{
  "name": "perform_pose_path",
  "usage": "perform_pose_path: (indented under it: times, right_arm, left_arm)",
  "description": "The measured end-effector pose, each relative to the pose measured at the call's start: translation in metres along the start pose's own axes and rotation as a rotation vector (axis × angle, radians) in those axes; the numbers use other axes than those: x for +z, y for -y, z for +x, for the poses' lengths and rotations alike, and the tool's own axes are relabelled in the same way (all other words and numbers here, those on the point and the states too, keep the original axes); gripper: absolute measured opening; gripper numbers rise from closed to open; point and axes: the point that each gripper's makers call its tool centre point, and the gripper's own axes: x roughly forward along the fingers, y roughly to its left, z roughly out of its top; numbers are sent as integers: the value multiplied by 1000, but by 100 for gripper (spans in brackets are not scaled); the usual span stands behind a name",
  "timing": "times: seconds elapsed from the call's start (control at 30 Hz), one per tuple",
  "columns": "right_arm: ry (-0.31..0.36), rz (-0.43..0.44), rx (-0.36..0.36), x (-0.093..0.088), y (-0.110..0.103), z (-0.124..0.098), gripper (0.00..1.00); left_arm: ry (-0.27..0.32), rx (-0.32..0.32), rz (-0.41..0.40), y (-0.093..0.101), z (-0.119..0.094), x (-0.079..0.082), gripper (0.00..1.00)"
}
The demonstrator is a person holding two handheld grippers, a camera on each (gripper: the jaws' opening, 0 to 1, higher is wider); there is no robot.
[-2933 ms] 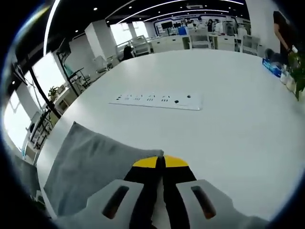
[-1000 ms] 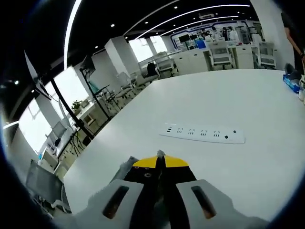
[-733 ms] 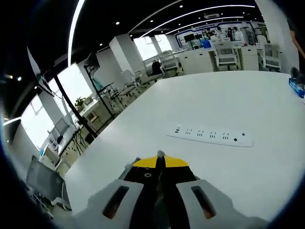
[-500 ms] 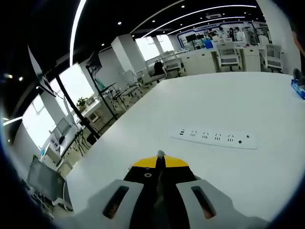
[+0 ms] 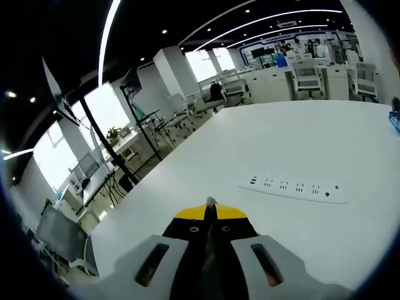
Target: Fold the towel on the table until its edges align and the towel forms a compact rectangular stack.
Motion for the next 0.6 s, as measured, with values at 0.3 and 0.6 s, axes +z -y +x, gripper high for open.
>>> perform_pose_path:
  times: [0.3, 0.6]
  right_arm:
    - [-8, 1, 23, -7, -19, 15, 0]
    - [-21, 2, 31, -9, -27, 30, 0]
  left_arm:
    - [-6, 46, -36, -11, -8, -7, 2]
    - [34, 116, -121, -28, -14, -8, 2]
